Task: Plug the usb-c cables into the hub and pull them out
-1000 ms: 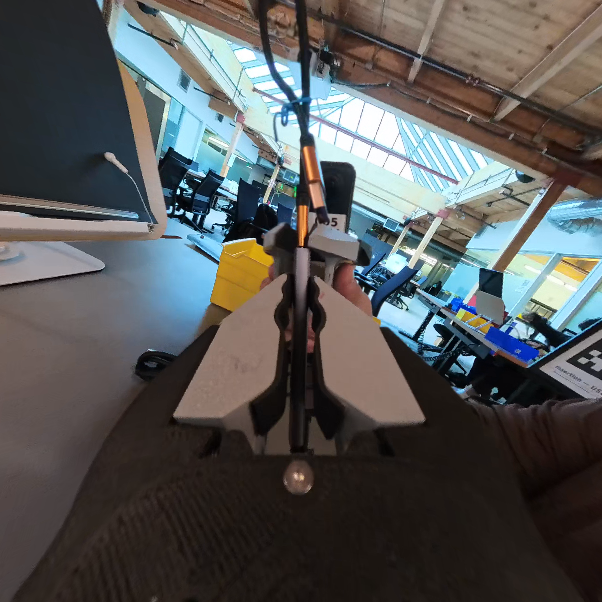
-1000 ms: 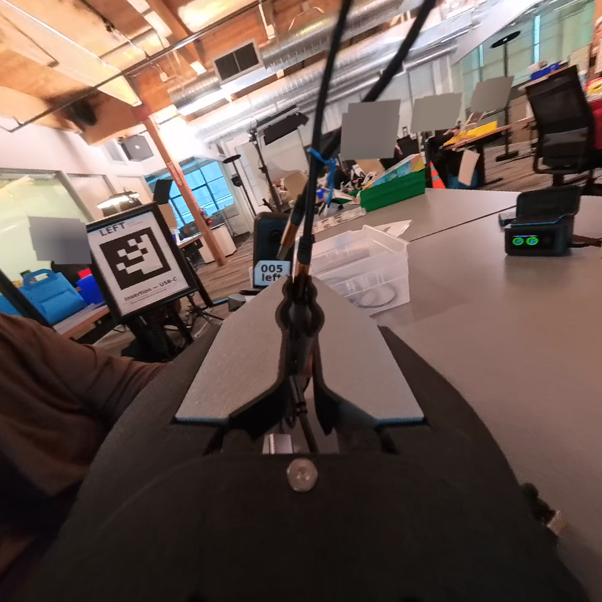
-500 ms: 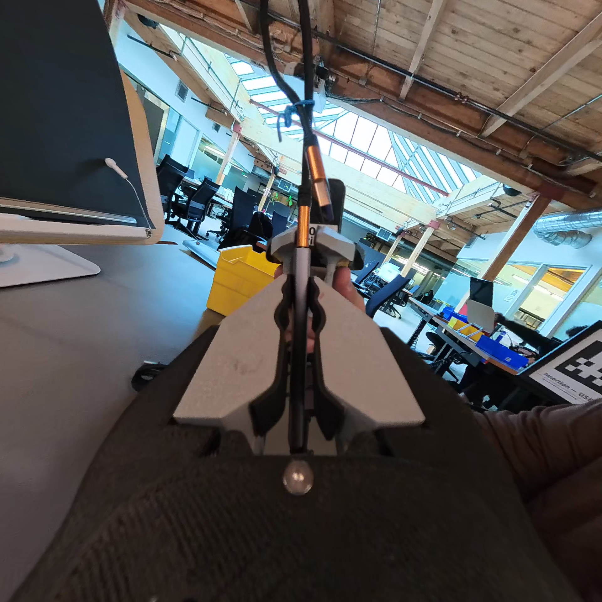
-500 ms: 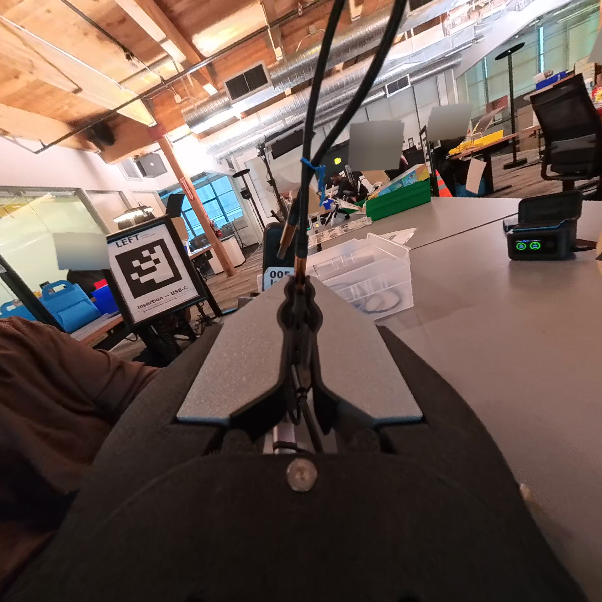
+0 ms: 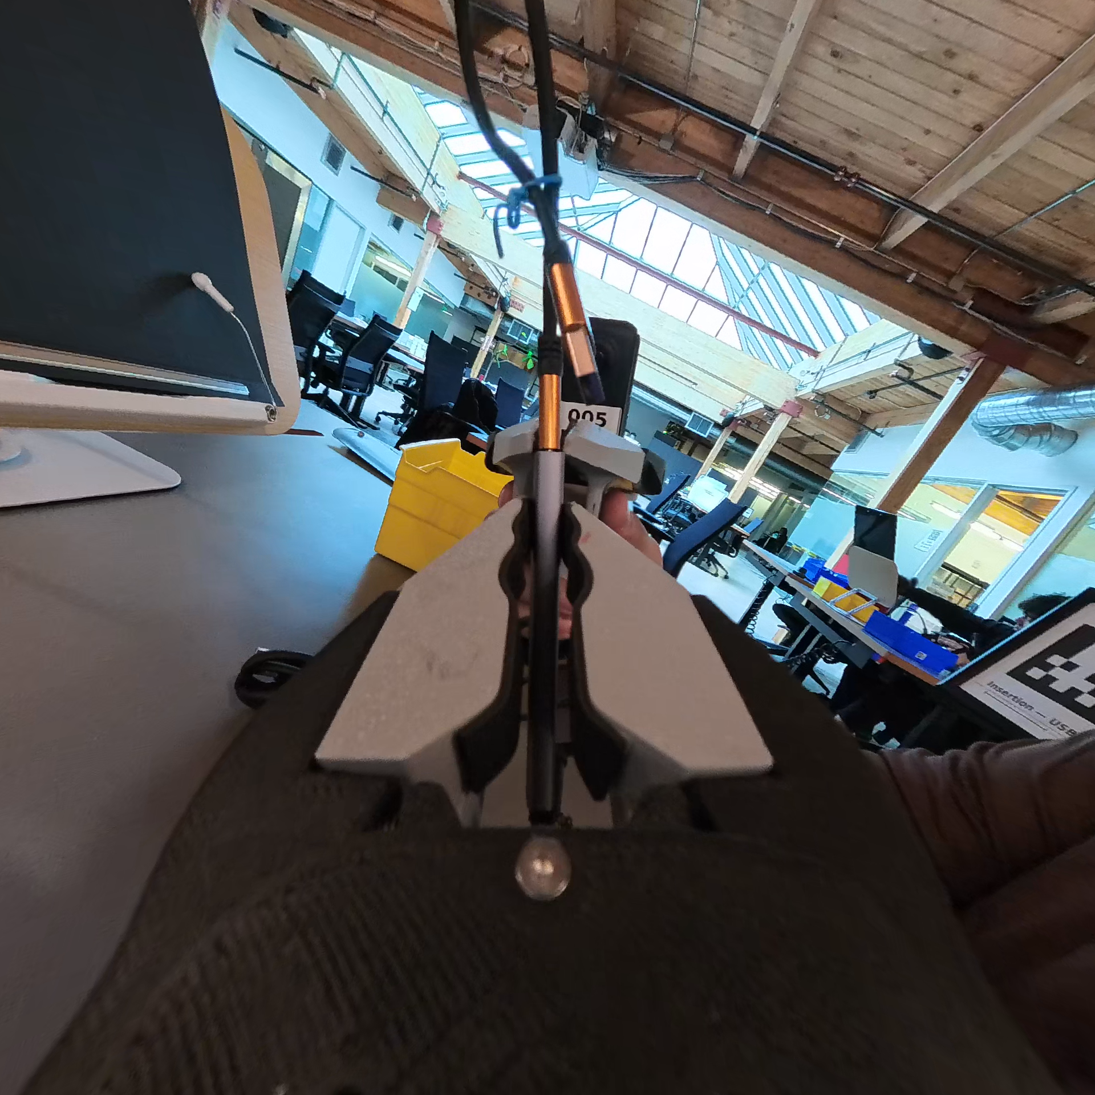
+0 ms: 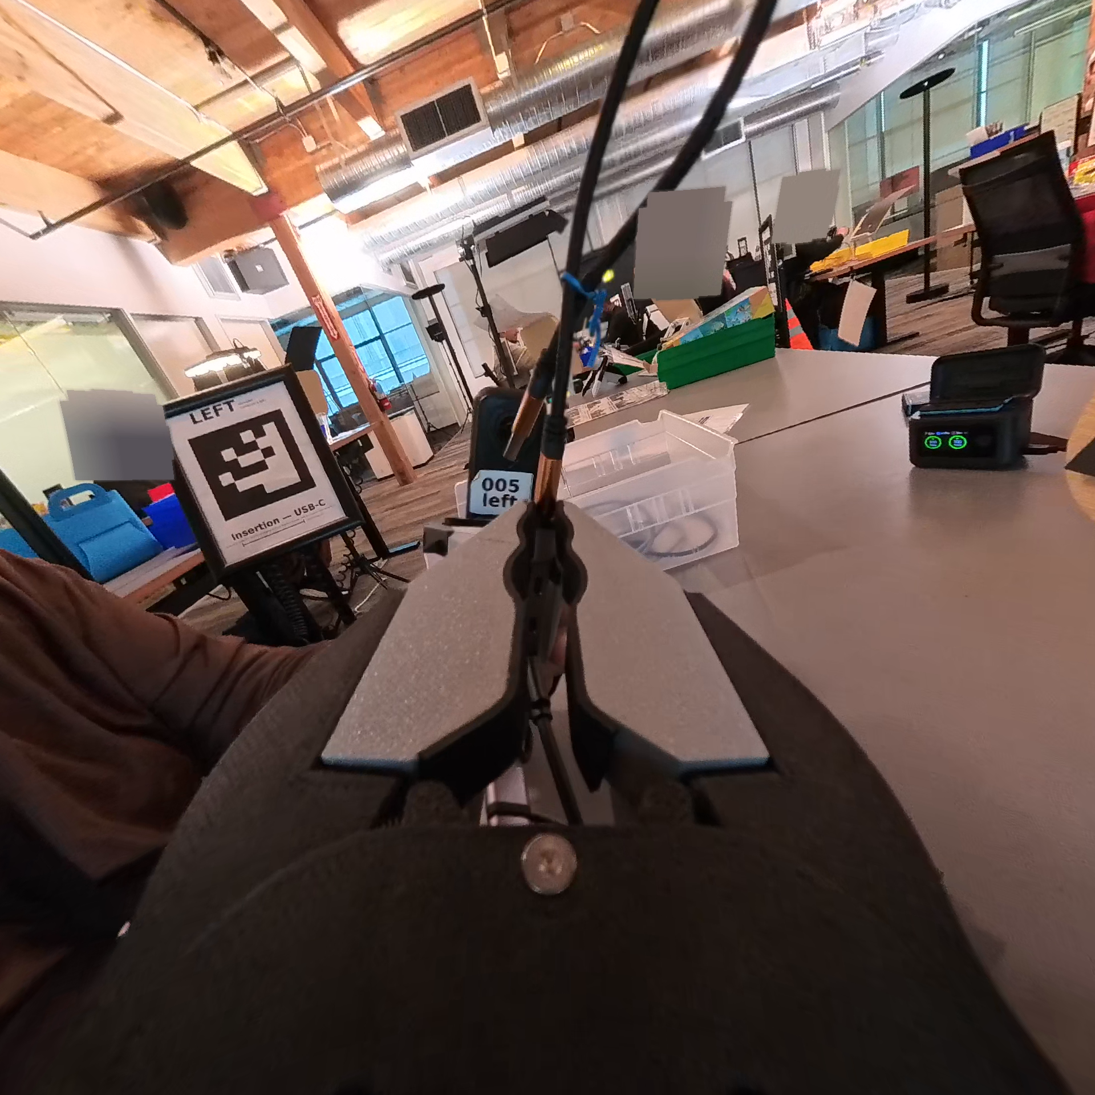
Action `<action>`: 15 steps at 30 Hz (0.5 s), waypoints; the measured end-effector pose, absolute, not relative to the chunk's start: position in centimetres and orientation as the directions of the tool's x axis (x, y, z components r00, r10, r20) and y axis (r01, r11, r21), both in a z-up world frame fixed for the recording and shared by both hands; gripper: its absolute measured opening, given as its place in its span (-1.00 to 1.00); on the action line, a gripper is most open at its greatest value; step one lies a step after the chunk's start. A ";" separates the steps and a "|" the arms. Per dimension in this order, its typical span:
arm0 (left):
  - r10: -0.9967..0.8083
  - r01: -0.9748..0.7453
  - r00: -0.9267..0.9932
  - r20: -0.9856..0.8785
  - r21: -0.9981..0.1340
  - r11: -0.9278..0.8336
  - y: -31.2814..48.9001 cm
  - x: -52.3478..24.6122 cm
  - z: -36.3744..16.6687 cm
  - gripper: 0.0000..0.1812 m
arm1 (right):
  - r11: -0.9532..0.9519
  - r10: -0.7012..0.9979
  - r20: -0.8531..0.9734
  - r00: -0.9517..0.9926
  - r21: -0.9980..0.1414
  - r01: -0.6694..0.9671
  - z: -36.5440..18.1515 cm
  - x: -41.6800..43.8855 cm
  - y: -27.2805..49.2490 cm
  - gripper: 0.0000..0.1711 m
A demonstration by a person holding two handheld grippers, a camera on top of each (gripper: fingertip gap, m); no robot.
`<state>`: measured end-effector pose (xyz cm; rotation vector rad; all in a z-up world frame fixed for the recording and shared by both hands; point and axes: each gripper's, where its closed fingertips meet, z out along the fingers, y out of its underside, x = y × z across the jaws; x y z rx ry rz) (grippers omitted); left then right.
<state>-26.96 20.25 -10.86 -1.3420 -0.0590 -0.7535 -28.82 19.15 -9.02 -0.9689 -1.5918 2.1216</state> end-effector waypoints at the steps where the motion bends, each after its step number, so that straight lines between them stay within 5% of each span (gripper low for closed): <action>1: -0.451 0.513 0.772 0.448 -0.858 0.028 20.4 -26.9 -11.0 -0.92 | -0.320 0.614 -0.322 -0.720 -0.936 0.147 -9.2 -28.8 19.2 -0.97; 15: -0.450 0.466 0.784 0.427 -0.885 -0.029 20.8 -25.8 -11.9 -0.93 | -0.285 0.592 -0.314 -0.742 -0.943 0.172 -9.5 -28.2 19.0 -0.96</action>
